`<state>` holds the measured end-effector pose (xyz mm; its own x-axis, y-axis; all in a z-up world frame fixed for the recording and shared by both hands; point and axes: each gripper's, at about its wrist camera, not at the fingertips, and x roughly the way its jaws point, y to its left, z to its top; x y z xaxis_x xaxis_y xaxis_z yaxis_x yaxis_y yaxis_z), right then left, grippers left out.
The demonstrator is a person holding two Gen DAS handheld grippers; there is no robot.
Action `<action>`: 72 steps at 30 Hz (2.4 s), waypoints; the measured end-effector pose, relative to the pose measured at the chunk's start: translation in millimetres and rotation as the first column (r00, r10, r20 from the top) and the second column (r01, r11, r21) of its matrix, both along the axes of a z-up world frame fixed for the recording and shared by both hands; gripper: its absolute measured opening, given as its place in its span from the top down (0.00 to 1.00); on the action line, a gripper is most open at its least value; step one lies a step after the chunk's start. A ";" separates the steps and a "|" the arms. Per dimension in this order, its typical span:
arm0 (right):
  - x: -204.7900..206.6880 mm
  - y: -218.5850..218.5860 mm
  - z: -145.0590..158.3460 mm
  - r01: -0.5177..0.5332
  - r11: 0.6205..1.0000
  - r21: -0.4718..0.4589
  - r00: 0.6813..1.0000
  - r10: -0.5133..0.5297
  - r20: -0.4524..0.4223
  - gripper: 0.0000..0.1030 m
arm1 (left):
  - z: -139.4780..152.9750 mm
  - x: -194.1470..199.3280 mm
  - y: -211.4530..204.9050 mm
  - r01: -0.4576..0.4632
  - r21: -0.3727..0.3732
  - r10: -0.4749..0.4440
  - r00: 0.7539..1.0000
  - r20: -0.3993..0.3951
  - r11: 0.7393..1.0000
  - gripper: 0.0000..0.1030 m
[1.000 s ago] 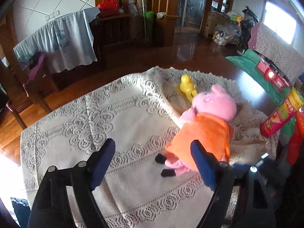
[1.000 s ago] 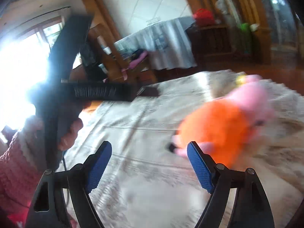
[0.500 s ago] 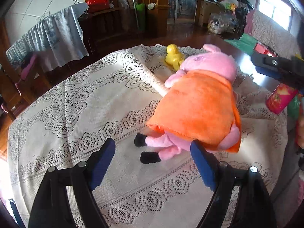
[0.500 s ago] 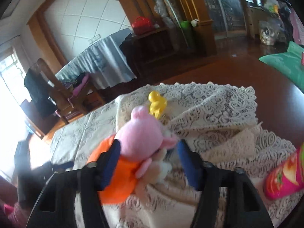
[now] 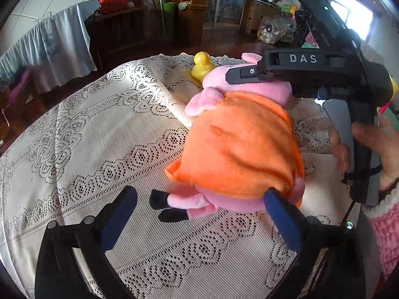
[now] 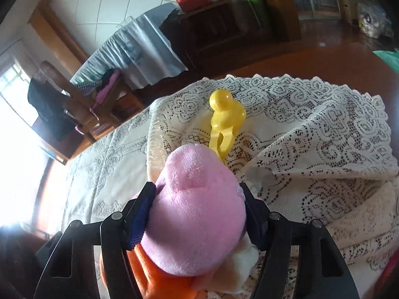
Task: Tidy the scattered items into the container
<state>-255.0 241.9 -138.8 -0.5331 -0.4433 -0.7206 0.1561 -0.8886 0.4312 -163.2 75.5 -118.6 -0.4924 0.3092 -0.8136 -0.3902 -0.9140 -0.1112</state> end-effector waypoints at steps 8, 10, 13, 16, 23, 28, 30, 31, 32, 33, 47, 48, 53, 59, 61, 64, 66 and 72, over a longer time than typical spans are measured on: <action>34.7 13.9 12.7 -0.035 0.999 -0.029 0.997 0.033 -0.063 0.40 | -1.1 13.0 15.8 0.087 -0.034 -0.088 0.996 -0.026 0.996 0.00; 37.7 17.6 14.3 -0.028 0.999 -0.038 0.998 0.025 -0.062 0.40 | -2.8 14.7 22.3 0.112 -0.034 -0.113 0.993 -0.030 0.993 0.00; 39.4 22.5 13.5 -0.025 0.998 -0.055 0.998 0.022 -0.055 0.40 | 1.2 11.5 31.7 0.126 -0.022 -0.127 0.990 -0.052 0.992 0.00; 40.0 21.6 14.2 -0.028 0.998 -0.060 0.998 0.025 -0.056 0.40 | -8.0 -4.9 40.2 0.140 0.002 -0.139 0.990 -0.012 0.990 0.00; 48.0 22.2 17.7 -0.048 0.996 -0.070 0.996 0.043 -0.079 0.40 | -15.5 -6.8 40.2 0.116 0.067 -0.118 0.993 0.030 0.991 0.20; 66.0 5.4 36.4 -0.099 0.992 -0.084 0.987 0.087 -0.134 0.41 | -0.7 12.1 22.4 0.092 0.063 -0.093 0.996 0.013 0.994 0.26; 73.6 -2.7 45.0 -0.121 0.989 -0.090 0.982 0.106 -0.154 0.41 | 10.7 21.5 12.7 0.089 0.051 -0.089 0.996 -0.007 0.995 0.26; 77.4 -6.7 49.3 -0.132 0.987 -0.094 0.980 0.115 -0.165 0.41 | 16.8 26.8 6.2 0.083 0.046 -0.083 0.996 -0.017 0.995 0.26; 81.2 -10.8 53.5 -0.143 0.985 -0.097 0.977 0.125 -0.175 0.41 | 22.8 32.2 -0.9 0.075 0.042 -0.074 0.997 -0.027 0.996 0.26; 84.0 -17.7 58.6 -0.157 0.983 -0.100 0.973 0.137 -0.185 0.41 | 28.9 37.7 -8.0 0.066 0.038 -0.065 0.997 -0.037 0.997 0.26; 117.6 -202.4 82.2 -0.448 0.879 -0.161 0.884 0.409 -0.228 0.41 | 56.7 117.3 -177.7 -0.213 -0.039 0.209 0.974 -0.087 0.976 0.26; 119.9 -215.8 81.4 -0.464 0.870 -0.168 0.877 0.424 -0.226 0.41 | 57.1 123.7 -190.7 -0.235 -0.044 0.230 0.969 -0.086 0.971 0.26; 137.0 -287.0 83.4 -0.556 0.812 -0.179 0.826 0.516 -0.225 0.41 | 59.3 156.1 -252.7 -0.329 -0.059 0.323 0.941 -0.097 0.942 0.26; 165.2 -373.8 88.2 -0.671 0.728 -0.143 0.738 0.635 -0.228 0.41 | 54.8 191.0 -318.9 -0.442 -0.051 0.435 0.895 -0.100 0.896 0.26; 174.4 -401.9 85.9 -0.705 0.697 -0.130 0.706 0.673 -0.221 0.41 | 50.5 203.5 -340.7 -0.478 -0.046 0.473 0.876 -0.093 0.877 0.26; 188.9 -444.3 80.5 -0.755 0.646 -0.118 0.655 0.728 -0.205 0.41 | 41.9 224.0 -369.7 -0.534 -0.049 0.529 0.844 -0.083 0.844 0.26; 197.9 -472.6 74.2 -0.785 0.608 -0.119 0.619 0.762 -0.188 0.41 | 35.8 238.0 -390.2 -0.576 -0.051 0.572 0.817 -0.071 0.816 0.26; 237.9 -565.7 53.5 -0.875 0.475 -0.090 0.483 0.863 -0.144 0.41 | 12.4 282.9 -456.8 -0.702 -0.062 0.703 0.711 -0.010 0.709 0.26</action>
<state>-17.1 -323.8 -85.3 0.1366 -0.7932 -0.5935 0.8496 -0.2143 0.4820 119.7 -381.3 -106.2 -0.5379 -0.1687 -0.8260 0.3688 -0.9281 -0.0506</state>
